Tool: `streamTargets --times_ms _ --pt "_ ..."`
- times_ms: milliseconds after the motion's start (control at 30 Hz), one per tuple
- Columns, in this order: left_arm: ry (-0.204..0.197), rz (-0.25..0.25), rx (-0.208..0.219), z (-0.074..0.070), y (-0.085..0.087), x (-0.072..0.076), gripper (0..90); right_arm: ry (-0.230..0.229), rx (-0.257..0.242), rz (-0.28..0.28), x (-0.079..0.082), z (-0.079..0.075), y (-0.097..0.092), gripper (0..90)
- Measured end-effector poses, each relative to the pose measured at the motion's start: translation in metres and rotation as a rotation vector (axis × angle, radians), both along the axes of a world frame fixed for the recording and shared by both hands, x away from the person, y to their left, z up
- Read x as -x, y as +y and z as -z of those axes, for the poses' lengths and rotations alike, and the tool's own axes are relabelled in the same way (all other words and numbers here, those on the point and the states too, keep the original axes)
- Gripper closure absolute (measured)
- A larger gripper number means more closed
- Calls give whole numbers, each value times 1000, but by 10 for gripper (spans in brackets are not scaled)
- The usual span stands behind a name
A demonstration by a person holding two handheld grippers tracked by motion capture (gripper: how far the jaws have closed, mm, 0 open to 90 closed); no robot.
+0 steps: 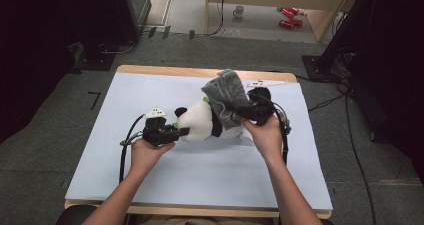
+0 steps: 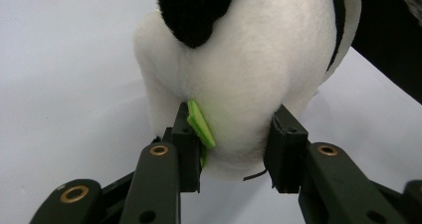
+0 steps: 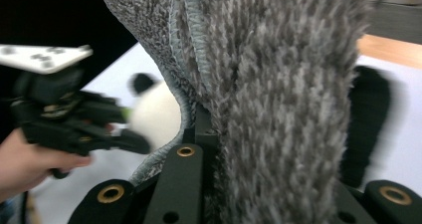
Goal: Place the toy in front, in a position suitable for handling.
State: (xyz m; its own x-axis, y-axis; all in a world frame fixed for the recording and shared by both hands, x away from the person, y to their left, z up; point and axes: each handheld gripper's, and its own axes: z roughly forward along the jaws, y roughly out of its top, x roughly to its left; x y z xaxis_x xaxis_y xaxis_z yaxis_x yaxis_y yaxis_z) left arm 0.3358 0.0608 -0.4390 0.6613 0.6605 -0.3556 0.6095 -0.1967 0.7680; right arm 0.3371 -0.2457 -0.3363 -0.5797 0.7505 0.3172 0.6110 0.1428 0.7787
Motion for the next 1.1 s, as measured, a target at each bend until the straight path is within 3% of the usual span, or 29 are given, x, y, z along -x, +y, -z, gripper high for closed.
streamTargets --times_ms 167,300,400,500,567,633,733,867,967,1100 --pt "-15 -3 -9 -2 -4 4 640 8 -9 -106 7 5 37 797" --pt "-25 -7 -14 -4 -8 7 639 16 -13 -155 11 12 57 797" --pt "-27 -10 -13 -6 -10 9 639 39 -22 -182 12 22 70 797" --pt "-26 -8 -12 -7 -11 10 640 59 8 -180 9 33 76 796" --pt "-12 -2 -23 -7 -11 9 644 69 34 -168 5 44 75 796" --pt "0 -4 -21 -6 -8 7 648 80 23 -165 2 48 70 796" --pt "36 -13 -4 -4 -2 1 656 52 93 -141 1 48 65 796" --pt "74 -23 18 -1 5 -5 660 57 142 -76 -5 50 51 794" --pt "84 -23 37 0 6 -7 660 84 117 -42 -11 52 34 795" --pt "93 -19 43 0 9 -9 660 83 103 -13 -15 49 18 795"
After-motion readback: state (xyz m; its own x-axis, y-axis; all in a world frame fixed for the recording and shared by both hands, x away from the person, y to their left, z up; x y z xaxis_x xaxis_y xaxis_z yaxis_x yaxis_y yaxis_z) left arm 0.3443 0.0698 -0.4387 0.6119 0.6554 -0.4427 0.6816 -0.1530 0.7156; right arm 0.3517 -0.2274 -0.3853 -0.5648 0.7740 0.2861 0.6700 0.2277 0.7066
